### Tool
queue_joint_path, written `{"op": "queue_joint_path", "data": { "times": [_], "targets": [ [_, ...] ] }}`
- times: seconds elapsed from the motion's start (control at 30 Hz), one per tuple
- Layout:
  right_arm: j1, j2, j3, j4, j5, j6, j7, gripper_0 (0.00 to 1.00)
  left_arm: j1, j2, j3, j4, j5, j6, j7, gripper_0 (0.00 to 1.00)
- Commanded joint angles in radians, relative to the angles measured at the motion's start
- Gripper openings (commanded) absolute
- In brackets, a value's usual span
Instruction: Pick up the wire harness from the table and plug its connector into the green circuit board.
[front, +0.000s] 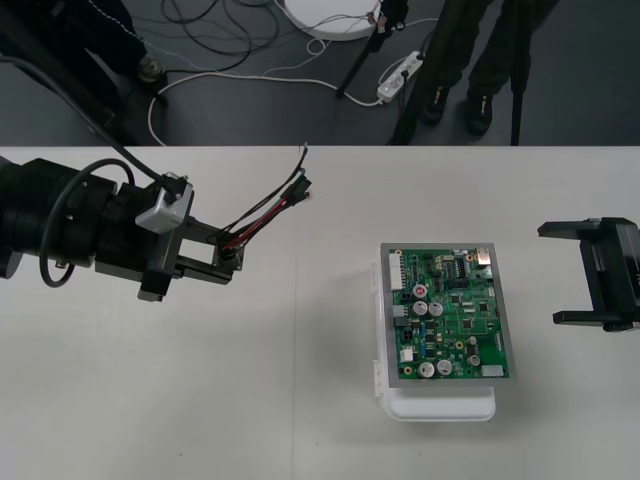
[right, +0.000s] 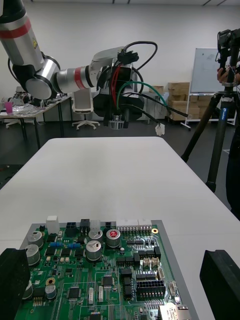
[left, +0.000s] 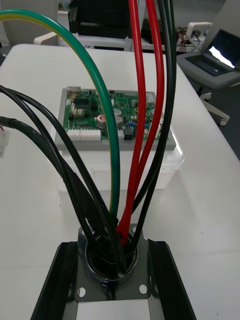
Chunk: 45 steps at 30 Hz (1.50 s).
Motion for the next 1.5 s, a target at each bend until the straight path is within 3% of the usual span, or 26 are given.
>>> {"op": "queue_joint_path", "data": {
  "times": [0.03, 0.67, 1.0, 1.5],
  "targets": [
    [-0.028, 0.003, 0.003, 0.002, -0.008, -0.013, -0.064, 1.0, 0.024, -0.108, 0.059, -0.076, -0.028, -0.037, 0.151, 0.0],
    [-0.028, 0.003, 0.003, -0.005, -0.008, -0.013, -0.081, 1.0, 0.243, -0.258, 0.016, -0.418, -0.097, -0.037, 0.525, 0.0],
    [-0.03, 0.003, 0.003, -0.008, -0.004, -0.013, -0.089, 1.0, 0.341, -0.288, -0.093, -0.439, -0.093, -0.032, 0.617, 0.0],
    [-0.051, 0.006, 0.003, 0.0, 0.0, -0.013, -0.1, 1.0, 0.36, -0.344, -0.204, -0.439, -0.135, 0.078, 0.691, 0.0]
  ]
}}
